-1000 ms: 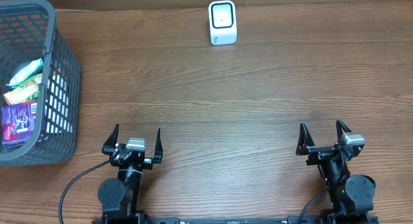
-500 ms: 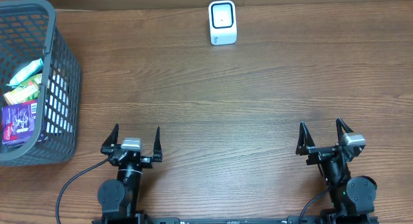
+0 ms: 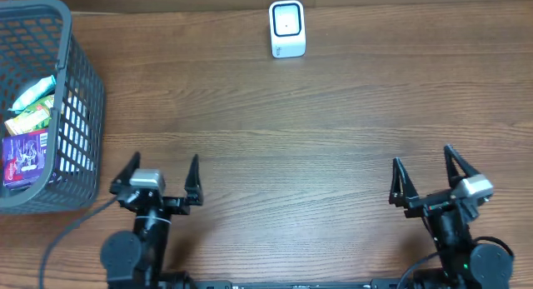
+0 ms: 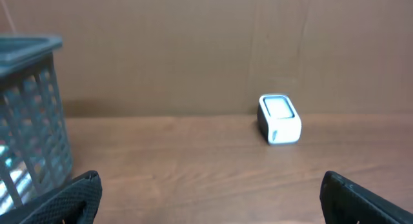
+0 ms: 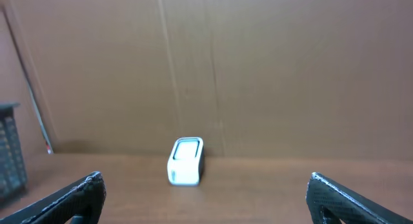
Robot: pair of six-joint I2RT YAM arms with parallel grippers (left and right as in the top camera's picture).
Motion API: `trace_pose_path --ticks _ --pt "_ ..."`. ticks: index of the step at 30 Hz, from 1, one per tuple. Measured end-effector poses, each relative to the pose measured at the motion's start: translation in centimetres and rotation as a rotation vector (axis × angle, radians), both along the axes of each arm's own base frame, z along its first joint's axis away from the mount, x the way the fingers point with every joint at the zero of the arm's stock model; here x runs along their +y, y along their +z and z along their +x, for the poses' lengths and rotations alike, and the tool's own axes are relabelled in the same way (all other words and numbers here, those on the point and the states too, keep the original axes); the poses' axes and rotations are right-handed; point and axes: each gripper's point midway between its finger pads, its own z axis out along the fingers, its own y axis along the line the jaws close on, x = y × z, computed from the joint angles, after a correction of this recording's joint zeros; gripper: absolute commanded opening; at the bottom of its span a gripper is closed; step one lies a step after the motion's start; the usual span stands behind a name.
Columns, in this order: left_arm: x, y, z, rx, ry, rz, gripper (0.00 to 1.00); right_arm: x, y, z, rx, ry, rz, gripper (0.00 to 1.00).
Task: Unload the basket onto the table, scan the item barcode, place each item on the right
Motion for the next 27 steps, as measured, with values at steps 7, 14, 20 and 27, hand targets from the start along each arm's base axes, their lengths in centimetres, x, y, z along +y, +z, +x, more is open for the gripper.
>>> trace_pose_path --ticks 7,14,20,27 --pt "-0.2 5.2 1.8 0.107 -0.016 -0.037 1.0 0.4 2.7 0.7 0.089 0.017 -0.026 1.0" --pt "-0.4 9.0 6.2 0.434 -0.049 -0.072 1.0 1.6 5.5 3.3 0.382 0.074 -0.063 1.0" --pt "-0.7 12.7 10.7 0.536 -0.093 -0.073 1.0 2.2 7.2 5.7 0.614 0.103 -0.074 1.0" --pt "-0.8 11.6 14.9 0.592 -0.131 -0.067 0.94 4.9 6.3 8.3 0.724 0.247 -0.029 1.0"
